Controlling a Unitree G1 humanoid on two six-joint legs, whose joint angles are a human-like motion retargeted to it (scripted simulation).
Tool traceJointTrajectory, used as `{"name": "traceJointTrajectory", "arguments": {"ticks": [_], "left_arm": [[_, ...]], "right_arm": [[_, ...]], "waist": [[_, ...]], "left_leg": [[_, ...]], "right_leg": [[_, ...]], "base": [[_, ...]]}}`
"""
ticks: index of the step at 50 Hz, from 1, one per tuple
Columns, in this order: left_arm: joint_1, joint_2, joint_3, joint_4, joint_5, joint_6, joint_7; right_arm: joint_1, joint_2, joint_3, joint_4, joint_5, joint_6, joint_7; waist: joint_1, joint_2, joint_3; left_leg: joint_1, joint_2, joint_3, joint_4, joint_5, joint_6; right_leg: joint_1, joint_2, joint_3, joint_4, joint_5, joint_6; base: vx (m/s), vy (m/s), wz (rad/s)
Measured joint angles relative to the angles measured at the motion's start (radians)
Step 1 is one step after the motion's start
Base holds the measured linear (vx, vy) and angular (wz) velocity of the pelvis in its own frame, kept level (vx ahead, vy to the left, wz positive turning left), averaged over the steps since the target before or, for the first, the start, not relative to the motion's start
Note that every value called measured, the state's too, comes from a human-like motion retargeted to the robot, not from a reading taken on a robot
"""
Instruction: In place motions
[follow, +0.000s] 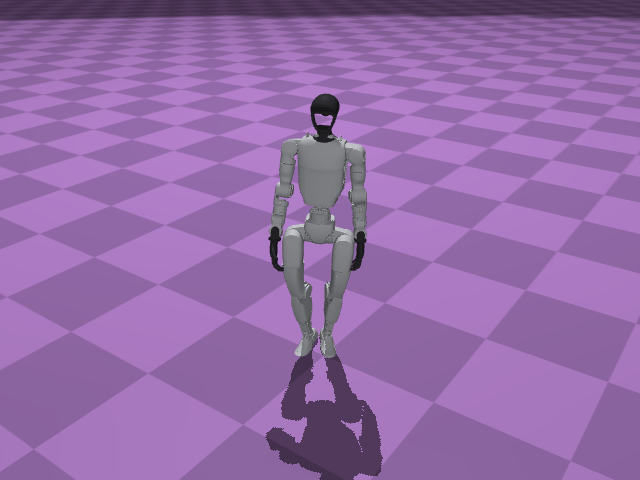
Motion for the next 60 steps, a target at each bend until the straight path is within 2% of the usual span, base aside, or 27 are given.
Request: {"name": "traceJointTrajectory", "arguments": {"ticks": [2, 3, 7, 10, 14, 18, 27, 37, 40, 42, 43, 46, 48, 53, 57, 60], "left_arm": [[-0.06, -0.004, -0.016, 0.009, -0.008, 0.001, -0.006], [-0.092, -0.003, -0.025, 0.011, -0.011, 0.001, -0.01], [-0.206, 0.016, -0.125, -0.018, -0.021, -0.006, -0.037], [-0.252, 0.027, -0.144, -0.045, 0.002, 0.005, -0.053], [-0.243, 0.018, -0.121, -0.021, -0.009, 0.0, -0.043], [-0.22, 0.017, -0.108, 0.033, -0.01, 0.011, -0.058], [-0.116, -0.004, -0.081, 0.066, 0.032, 0.024, -0.046], [-0.042, -0.014, -0.067, 0.067, 0.047, 0.027, -0.046], [-0.014, -0.02, -0.052, 0.068, 0.037, 0.027, -0.043], [0.007, -0.028, -0.047, 0.075, 0.022, 0.02, -0.036], [0.017, -0.031, -0.044, 0.08, 0.013, 0.016, -0.033], [0.029, -0.035, -0.035, 0.099, 0.01, 0.022, -0.041], [0.036, -0.03, -0.028, 0.114, 0.018, 0.027, -0.05], [0.066, -0.017, -0.022, 0.161, 0.046, 0.044, -0.061], [0.104, -0.002, -0.02, 0.173, 0.054, 0.039, -0.056], [0.12, 0.008, -0.011, 0.175, 0.057, 0.046, -0.048]], "right_arm": [[0.045, -0.013, -0.012, 0.059, -0.012, 0.003, 0.006], [0.069, -0.015, -0.016, 0.075, -0.015, 0.005, 0.0], [0.161, -0.048, -0.035, 0.119, 0.003, 0.004, -0.02], [0.211, -0.062, -0.049, 0.187, -0.018, 0.026, -0.028], [0.267, -0.067, -0.097, 0.288, -0.042, 0.108, -0.044], [0.329, -0.072, -0.123, 0.295, -0.034, 0.169, 0.02], [0.364, -0.06, -0.101, 0.221, -0.049, 0.121, 0.042], [0.265, -0.063, -0.008, 0.231, -0.089, 0.102, 0.002], [0.224, -0.052, 0.038, 0.233, -0.073, 0.076, -0.034], [0.187, -0.046, 0.068, 0.23, -0.048, 0.061, -0.038], [0.165, -0.04, 0.079, 0.226, -0.039, 0.058, -0.037], [0.088, -0.018, 0.097, 0.191, 0.001, 0.054, -0.011], [0.039, -0.002, 0.1, 0.153, 0.029, 0.049, 0.014], [-0.052, 0.024, 0.084, 0.077, 0.039, 0.039, 0.046], [-0.083, 0.038, 0.092, 0.052, 0.058, 0.017, 0.043], [-0.084, 0.041, 0.097, 0.056, 0.049, 0.015, 0.044]], "waist": [[-0.085, 0.017, -0.02], [-0.074, 0.019, -0.014], [-0.084, 0.043, 0.077], [-0.086, 0.04, 0.109], [-0.1, 0.044, 0.091], [-0.113, 0.044, 0.077], [-0.124, 0.039, 0.076], [-0.088, 0.023, 0.085], [-0.07, 0.018, 0.089], [-0.058, 0.007, 0.097], [-0.049, 0.0, 0.106], [-0.046, -0.028, 0.145], [-0.022, -0.049, 0.171], [0.061, -0.08, 0.19], [0.073, -0.085, 0.178], [0.061, -0.079, 0.161]], "left_leg": [[-0.006, -0.005, -0.072, -0.068, 0.05, -0.017], [-0.022, 0.006, -0.055, -0.075, 0.063, -0.028], [-0.007, 0.006, -0.077, -0.089, 0.069, -0.004], [0.002, 0.004, -0.064, -0.094, 0.07, -0.006], [-0.013, -0.002, -0.048, -0.098, 0.074, -0.001], [-0.026, -0.009, -0.027, -0.101, 0.075, 0.002], [-0.029, -0.006, 0.001, -0.107, 0.077, -0.005], [-0.025, 0.004, 0.008, -0.064, 0.05, -0.016], [-0.05, 0.018, 0.014, 0.012, 0.017, -0.025], [-0.098, 0.026, 0.02, 0.112, 0.033, -0.026], [-0.13, 0.031, 0.03, 0.182, 0.066, -0.026], [-0.264, 0.053, 0.013, 0.454, 0.254, -0.038], [-0.377, 0.077, 0.02, 0.639, 0.347, 0.004], [-0.547, 0.14, 0.087, 0.942, 0.226, 0.066], [-0.58, 0.114, 0.06, 0.986, 0.198, 0.052], [-0.521, 0.104, 0.058, 0.906, 0.203, 0.041]], "right_leg": [[-0.038, -0.013, -0.05, 0.036, -0.023, 0.0], [-0.058, -0.016, -0.029, 0.059, -0.027, 0.0], [-0.078, -0.014, -0.03, 0.139, -0.047, 0.002], [-0.092, -0.018, 0.003, 0.167, -0.043, -0.001], [-0.091, -0.014, 0.041, 0.119, -0.028, 0.007], [-0.064, -0.024, 0.015, 0.032, 0.008, 0.02], [-0.054, -0.026, 0.005, -0.028, 0.051, 0.036], [-0.022, -0.019, -0.005, -0.075, 0.081, 0.03], [-0.016, -0.02, -0.007, -0.083, 0.086, 0.025], [-0.013, -0.035, -0.002, -0.084, 0.087, 0.028], [-0.009, -0.043, 0.01, -0.086, 0.089, 0.031], [0.014, -0.081, -0.016, -0.099, 0.098, 0.041], [0.03, -0.095, -0.028, -0.109, 0.104, 0.039], [0.032, -0.117, -0.019, -0.107, 0.111, 0.017], [0.035, -0.122, -0.022, -0.103, 0.104, 0.008], [0.042, -0.121, -0.03, -0.098, 0.091, 0.009]], "base": [[-0.08, -0.14, 1.01], [-0.19, -0.16, 0.02], [-0.2, -0.15, 0.1], [-0.08, -0.07, -0.22], [0.02, 0.01, -0.14], [-0.02, -0.02, -0.26], [-0.07, 0.02, -0.15], [-0.06, 0.09, -0.01], [-0.09, 0.13, 0.0], [-0.11, 0.12, 0.09], [-0.15, 0.11, 0.13], [-0.21, 0.09, 0.47], [-0.13, 0.05, 0.23], [0.0, 0.0, 0.0], [0.04, -0.02, 0.09], [0.12, -0.07, 0.27]]}}
